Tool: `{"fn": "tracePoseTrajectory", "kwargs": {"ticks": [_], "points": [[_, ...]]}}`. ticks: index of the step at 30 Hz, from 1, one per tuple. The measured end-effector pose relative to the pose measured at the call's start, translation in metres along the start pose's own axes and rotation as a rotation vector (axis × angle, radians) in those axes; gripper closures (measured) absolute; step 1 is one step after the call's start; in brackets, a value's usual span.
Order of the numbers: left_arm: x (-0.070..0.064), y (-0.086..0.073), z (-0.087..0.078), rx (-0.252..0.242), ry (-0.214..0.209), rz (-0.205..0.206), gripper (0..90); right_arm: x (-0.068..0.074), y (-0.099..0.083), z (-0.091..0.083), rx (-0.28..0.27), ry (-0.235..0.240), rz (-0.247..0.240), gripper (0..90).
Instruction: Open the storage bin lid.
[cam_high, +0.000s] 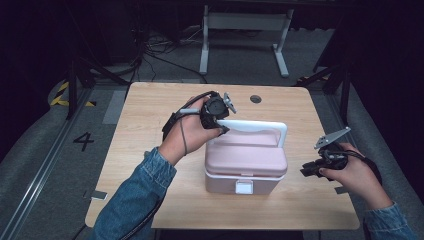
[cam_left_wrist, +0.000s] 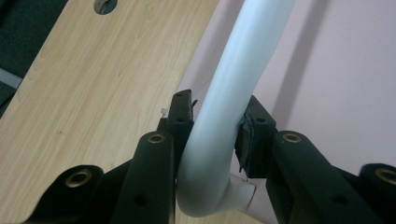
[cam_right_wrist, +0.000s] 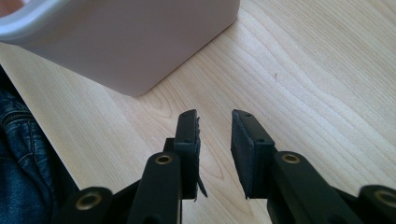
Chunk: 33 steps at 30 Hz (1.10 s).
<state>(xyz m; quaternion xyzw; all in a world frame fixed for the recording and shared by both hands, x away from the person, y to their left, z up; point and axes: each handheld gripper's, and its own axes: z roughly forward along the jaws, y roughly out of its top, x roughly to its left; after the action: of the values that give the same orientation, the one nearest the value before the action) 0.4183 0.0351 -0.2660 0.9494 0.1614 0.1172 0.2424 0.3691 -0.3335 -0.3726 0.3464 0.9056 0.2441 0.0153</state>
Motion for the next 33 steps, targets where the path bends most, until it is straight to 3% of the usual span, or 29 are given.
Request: {"fn": "tracePoseTrajectory", "kwargs": {"ticks": [5, 17, 25, 33], "points": [[0.002, 0.002, -0.007, -0.014, -0.007, 0.006, 71.0, 0.001, 0.000, -0.003, -0.006, -0.001, -0.003, 72.6], [0.011, 0.005, -0.011, -0.026, -0.051, -0.031, 70.8, 0.005, -0.001, -0.009, -0.027, 0.002, -0.010, 76.6], [0.013, 0.005, -0.012, -0.022, -0.075, -0.050, 70.7, 0.011, 0.001, -0.019, -0.098, 0.009, -0.036, 84.3], [0.020, 0.002, -0.012, -0.056, -0.122, -0.089, 70.1, 0.023, 0.003, -0.034, -0.194, 0.025, -0.057, 88.3]]}}
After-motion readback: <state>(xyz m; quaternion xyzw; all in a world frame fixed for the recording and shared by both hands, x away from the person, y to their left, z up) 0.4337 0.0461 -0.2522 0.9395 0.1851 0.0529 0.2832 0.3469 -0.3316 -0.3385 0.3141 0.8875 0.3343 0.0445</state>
